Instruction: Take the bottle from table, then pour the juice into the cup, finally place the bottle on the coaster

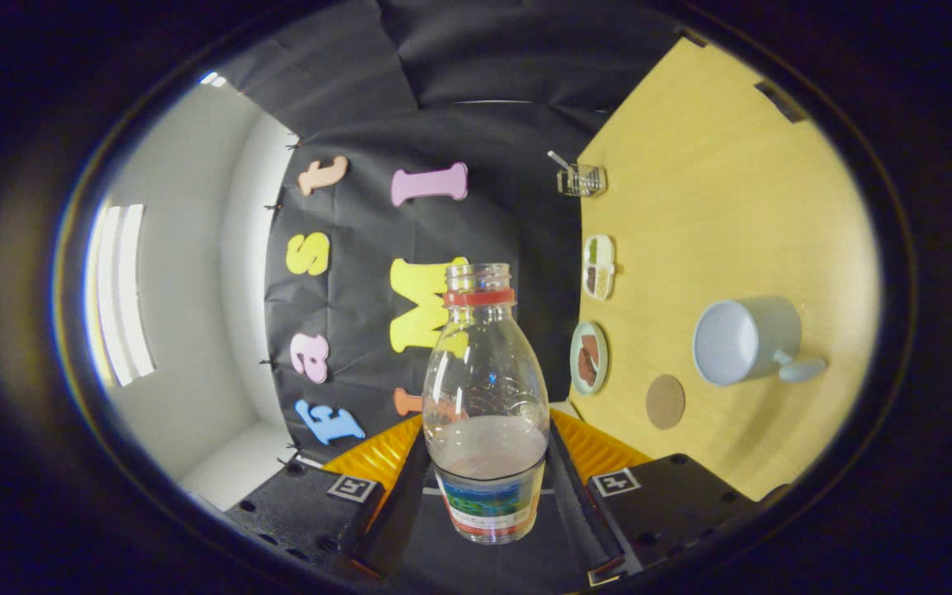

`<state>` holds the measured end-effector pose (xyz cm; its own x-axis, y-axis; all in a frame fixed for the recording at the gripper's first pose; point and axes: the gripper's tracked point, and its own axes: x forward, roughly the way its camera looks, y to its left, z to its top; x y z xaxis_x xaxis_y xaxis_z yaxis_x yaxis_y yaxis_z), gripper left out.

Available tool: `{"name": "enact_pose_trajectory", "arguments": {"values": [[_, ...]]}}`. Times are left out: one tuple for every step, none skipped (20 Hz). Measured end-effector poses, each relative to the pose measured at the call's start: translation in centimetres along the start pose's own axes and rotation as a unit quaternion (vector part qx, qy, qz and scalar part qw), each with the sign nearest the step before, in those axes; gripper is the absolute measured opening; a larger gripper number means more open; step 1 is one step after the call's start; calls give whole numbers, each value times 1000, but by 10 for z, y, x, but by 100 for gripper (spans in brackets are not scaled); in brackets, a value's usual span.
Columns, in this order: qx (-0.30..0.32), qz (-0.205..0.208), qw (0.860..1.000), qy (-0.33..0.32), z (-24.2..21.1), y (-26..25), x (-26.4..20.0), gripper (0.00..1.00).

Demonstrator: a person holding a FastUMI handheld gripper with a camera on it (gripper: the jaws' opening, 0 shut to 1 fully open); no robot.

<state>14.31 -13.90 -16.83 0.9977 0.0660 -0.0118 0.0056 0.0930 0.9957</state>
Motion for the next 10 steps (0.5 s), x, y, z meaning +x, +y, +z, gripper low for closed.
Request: {"name": "enact_pose_trajectory", "arguments": {"values": [[-20,3,1000,-1,2,4,-3,79],[-41,5,999,-5,6,9,-6,79],[-66,5,998,-8,11,14,-10,79],[-89,6,996,-9,13,20,-13,79],[-118,8,993,-11,16,27,-16,79],[-153,11,988,-15,22,35,-15,79],[-192,12,981,-22,28,42,-16,80],[-231,13,972,-34,36,50,-19,80],[-274,10,960,-54,47,57,-19,80],[-310,3,948,-71,55,62,-21,80]]}}
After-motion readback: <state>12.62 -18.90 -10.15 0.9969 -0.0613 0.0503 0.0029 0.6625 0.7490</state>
